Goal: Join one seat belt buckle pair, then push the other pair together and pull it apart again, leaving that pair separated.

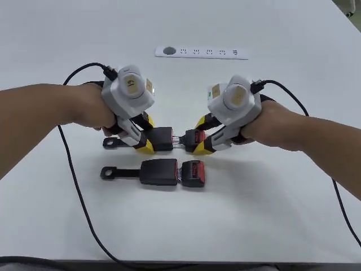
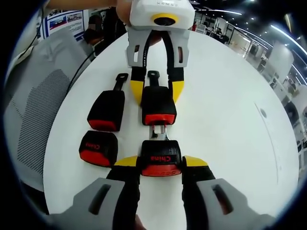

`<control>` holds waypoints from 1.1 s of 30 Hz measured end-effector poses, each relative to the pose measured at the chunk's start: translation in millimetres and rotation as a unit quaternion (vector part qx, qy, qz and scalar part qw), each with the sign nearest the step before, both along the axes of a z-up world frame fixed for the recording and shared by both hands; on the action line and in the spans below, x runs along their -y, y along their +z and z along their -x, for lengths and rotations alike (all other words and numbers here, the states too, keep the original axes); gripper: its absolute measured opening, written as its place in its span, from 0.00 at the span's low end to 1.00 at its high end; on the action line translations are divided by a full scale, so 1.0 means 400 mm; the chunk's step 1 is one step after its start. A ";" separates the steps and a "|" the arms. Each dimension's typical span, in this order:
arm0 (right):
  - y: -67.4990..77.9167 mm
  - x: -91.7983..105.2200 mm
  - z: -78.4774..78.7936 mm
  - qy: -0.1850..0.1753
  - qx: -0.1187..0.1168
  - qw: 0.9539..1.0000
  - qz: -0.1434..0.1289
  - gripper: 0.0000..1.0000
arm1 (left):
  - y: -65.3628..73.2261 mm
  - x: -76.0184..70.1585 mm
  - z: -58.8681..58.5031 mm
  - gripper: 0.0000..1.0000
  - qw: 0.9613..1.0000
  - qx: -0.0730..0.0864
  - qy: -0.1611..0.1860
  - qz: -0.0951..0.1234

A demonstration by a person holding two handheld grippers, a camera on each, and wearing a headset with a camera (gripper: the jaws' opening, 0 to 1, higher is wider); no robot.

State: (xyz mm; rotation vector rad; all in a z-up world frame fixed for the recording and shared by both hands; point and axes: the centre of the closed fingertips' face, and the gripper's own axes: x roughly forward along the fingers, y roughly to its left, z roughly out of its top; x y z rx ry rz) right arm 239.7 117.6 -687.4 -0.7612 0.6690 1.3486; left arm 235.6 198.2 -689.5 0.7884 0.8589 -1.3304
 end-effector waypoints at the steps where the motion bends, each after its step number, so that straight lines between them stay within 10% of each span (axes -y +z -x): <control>1: -0.001 0.011 0.000 0.003 0.000 1.000 0.001 0.32 | 0.000 0.000 0.000 0.33 1.000 0.000 -0.001 0.002; 20: -0.005 0.293 -0.008 -0.030 -0.003 0.998 0.061 0.32 | -0.006 -0.004 -0.012 0.34 1.000 0.000 -0.011 0.002; 33: -0.013 0.354 -0.009 -0.044 -0.016 0.996 0.076 0.34 | -0.005 -0.004 -0.015 0.34 1.000 0.014 -0.015 -0.010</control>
